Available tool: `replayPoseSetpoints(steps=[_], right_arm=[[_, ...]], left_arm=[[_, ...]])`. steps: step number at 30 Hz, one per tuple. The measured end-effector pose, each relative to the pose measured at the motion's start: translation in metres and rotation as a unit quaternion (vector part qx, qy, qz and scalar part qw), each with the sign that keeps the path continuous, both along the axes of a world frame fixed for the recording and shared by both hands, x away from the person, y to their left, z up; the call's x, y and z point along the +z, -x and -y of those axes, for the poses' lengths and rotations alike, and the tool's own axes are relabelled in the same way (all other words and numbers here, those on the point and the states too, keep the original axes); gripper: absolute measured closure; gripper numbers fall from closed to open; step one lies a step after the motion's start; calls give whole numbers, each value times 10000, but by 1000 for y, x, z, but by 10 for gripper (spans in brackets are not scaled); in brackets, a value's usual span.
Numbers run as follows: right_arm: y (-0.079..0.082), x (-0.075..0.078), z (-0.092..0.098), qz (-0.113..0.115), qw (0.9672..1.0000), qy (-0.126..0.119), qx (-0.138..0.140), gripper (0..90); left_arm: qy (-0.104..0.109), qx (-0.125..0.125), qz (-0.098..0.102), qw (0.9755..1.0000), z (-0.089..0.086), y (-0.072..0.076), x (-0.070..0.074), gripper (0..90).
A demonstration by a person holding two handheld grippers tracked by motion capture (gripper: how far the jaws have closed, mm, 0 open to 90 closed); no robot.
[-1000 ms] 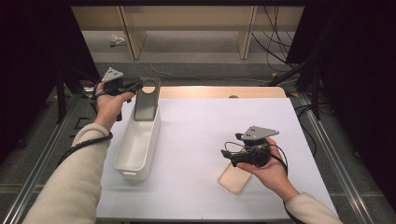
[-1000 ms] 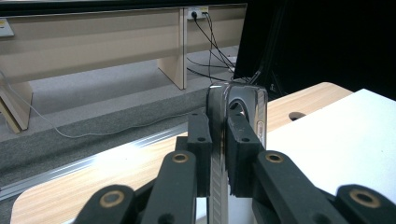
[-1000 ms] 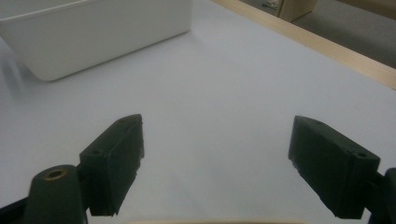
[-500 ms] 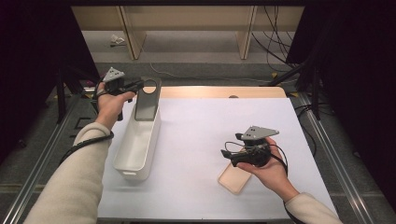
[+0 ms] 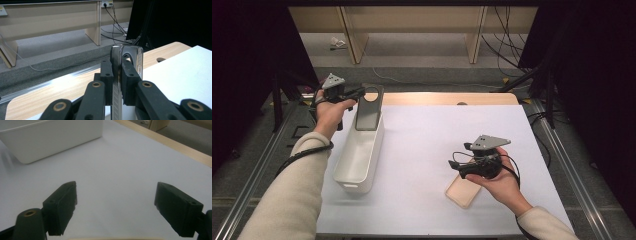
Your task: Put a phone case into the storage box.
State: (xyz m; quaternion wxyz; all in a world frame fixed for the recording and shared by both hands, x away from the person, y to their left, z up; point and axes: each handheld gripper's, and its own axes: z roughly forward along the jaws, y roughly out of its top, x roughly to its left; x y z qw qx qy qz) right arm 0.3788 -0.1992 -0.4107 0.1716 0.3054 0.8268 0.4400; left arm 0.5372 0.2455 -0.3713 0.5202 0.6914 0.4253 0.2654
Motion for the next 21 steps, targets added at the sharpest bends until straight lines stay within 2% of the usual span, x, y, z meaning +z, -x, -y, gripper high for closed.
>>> replayPoseSetpoints(steps=[21], right_arm=[[0,0,0,-5,10000,7,-9,192]], left_arm=[[11,46,-90,9999,-3,-2,-8,813]])
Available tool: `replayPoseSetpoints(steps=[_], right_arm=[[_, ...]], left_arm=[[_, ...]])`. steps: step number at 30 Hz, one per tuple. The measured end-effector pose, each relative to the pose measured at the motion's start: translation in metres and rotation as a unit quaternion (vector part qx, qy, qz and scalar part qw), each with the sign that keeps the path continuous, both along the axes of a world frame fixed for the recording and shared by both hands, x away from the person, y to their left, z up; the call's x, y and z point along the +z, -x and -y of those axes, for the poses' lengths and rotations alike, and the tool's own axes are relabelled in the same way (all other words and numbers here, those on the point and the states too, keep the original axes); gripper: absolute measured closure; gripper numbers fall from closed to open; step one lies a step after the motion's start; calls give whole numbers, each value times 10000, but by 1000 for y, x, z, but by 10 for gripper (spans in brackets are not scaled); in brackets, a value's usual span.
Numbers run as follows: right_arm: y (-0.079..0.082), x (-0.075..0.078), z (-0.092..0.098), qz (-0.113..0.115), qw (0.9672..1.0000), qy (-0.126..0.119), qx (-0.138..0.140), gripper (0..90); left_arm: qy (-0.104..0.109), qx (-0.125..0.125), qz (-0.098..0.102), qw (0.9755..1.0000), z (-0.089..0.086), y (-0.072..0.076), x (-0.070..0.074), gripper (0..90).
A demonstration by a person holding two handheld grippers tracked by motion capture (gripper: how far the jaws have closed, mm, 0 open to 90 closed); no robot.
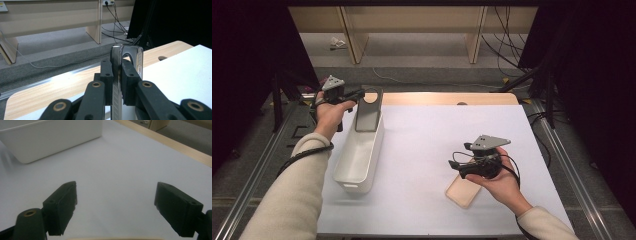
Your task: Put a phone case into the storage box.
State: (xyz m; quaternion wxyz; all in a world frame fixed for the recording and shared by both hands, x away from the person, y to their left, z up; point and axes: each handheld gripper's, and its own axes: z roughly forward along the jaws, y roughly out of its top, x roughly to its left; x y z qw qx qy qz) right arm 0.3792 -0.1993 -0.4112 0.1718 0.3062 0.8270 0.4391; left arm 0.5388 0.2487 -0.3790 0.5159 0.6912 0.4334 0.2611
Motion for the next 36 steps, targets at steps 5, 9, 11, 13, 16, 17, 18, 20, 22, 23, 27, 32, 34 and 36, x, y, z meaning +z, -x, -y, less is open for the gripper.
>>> replayPoseSetpoints(steps=[5,9,11,13,16,17,18,20,22,23,27,32,34,36], right_arm=[[0,0,0,1,10000,-5,-2,192],[0,0,0,-2,10000,-2,3,192],[0,0,0,-4,10000,-7,-4,192],[0,0,0,1,10000,-3,-3,192],[0,0,0,-2,10000,-3,0,192],[0,0,0,-3,10000,-3,0,192],[0,0,0,-2,10000,-3,1,192],[0,0,0,0,10000,-2,2,192],[0,0,0,-1,10000,0,4,192],[0,0,0,1,10000,-1,2,192],[0,0,0,3,10000,0,6,192],[0,0,0,5,10000,-2,4,192],[0,0,0,0,10000,-2,8,192],[0,0,0,2,10000,2,11,192]], left_arm=[[10,10,-23,10000,0,0,-2,813],[-7,5,-38,10000,-1,0,-3,813],[0,22,-55,10000,-1,0,-4,813],[-36,19,-62,10000,-1,0,-5,813],[-51,2,-79,10000,-1,0,-6,812],[-47,-2,-88,10000,-1,0,-7,812],[-48,-3,-95,9999,-1,0,-7,812],[-63,1,-103,9999,-1,0,-9,812],[-50,7,-118,9999,-2,0,-10,812],[-43,8,-123,9999,-2,0,-10,812],[-45,13,-137,9999,-3,0,-11,811],[-19,36,-182,9998,-4,0,-13,809],[-21,42,-208,9998,-5,1,-15,806],[-67,45,-221,9997,-5,1,-16,800]])
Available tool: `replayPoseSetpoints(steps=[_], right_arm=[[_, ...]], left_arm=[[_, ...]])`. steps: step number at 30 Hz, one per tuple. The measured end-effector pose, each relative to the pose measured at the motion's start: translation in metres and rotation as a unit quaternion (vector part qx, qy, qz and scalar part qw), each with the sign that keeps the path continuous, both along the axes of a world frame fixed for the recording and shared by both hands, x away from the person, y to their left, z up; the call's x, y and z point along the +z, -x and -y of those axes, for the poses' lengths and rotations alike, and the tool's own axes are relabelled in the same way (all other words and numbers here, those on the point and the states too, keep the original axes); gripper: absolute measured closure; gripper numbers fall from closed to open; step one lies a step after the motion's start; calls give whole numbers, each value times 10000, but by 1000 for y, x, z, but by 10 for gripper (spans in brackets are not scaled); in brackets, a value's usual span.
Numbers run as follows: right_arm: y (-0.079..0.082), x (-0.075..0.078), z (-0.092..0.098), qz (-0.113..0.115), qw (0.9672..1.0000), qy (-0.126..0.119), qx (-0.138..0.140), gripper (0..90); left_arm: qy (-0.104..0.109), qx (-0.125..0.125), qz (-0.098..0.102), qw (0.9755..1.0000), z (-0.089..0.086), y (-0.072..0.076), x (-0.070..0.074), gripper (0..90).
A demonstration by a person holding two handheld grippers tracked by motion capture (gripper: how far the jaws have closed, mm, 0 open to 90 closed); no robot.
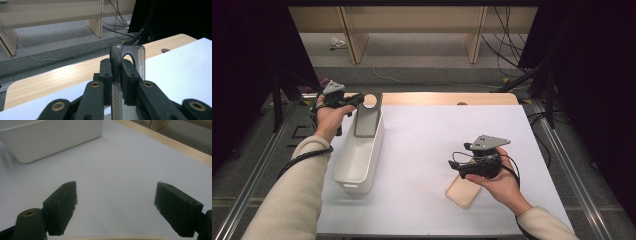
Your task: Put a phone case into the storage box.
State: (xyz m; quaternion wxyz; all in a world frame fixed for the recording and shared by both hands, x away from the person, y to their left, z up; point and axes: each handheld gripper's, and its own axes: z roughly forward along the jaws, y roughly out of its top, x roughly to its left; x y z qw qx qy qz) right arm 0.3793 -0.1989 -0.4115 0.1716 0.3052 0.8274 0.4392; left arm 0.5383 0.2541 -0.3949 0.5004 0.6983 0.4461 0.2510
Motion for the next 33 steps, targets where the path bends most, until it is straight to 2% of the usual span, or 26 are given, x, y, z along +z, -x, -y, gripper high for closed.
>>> replayPoseSetpoints(steps=[18,28,33], right_arm=[[0,0,1,-2,10000,-12,-7,192],[0,1,0,5,10000,-14,-7,192],[0,1,0,0,10000,-3,4,192]], left_arm=[[-258,150,-115,9995,-4,-2,-9,761],[-516,240,-135,9983,-1,-4,-10,737],[-739,307,-143,9967,1,-5,-10,718]])
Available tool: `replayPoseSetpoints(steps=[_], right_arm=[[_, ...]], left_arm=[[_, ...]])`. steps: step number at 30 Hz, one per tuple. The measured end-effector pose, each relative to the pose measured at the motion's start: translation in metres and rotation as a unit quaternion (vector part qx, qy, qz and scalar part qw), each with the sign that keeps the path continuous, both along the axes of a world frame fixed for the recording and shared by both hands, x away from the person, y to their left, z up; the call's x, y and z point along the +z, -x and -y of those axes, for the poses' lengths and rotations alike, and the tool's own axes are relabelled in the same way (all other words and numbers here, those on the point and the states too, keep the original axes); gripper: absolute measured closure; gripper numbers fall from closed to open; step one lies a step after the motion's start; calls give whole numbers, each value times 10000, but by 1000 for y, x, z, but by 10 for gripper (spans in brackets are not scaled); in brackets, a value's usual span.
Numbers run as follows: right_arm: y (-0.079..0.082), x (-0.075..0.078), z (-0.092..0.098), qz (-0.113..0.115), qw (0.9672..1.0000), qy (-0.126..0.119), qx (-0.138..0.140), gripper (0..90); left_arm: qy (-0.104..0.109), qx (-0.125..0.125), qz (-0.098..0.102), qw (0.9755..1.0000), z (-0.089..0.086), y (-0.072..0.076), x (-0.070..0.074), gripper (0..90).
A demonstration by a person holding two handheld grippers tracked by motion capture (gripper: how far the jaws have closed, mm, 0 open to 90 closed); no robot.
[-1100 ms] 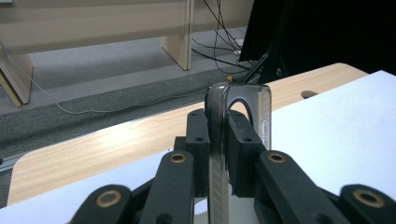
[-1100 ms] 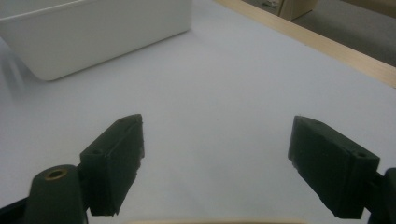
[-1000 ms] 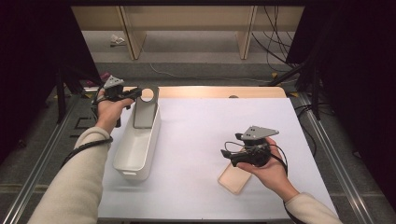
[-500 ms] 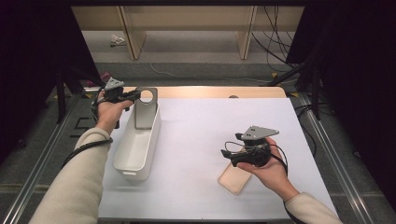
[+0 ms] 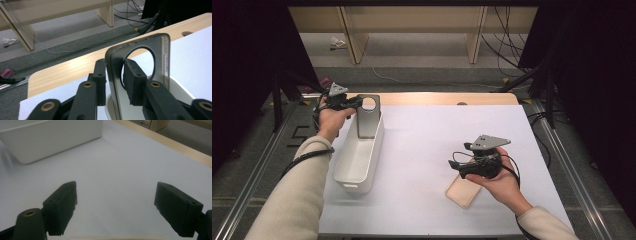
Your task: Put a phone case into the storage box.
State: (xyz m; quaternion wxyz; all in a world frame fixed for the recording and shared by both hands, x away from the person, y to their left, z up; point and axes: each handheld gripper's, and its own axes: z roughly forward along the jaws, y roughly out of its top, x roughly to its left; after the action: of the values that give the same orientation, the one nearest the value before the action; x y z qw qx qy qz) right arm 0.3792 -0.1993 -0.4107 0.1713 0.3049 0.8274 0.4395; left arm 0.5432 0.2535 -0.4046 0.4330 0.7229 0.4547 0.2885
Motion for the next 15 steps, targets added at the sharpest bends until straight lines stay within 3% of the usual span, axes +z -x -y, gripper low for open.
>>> replayPoseSetpoints(steps=[7,15], right_arm=[[0,0,0,4,10000,-3,0,192],[0,0,0,6,10000,-1,7,192]], left_arm=[[-371,141,-91,9992,6,-1,1,597],[-355,303,-192,9987,8,0,4,468]])
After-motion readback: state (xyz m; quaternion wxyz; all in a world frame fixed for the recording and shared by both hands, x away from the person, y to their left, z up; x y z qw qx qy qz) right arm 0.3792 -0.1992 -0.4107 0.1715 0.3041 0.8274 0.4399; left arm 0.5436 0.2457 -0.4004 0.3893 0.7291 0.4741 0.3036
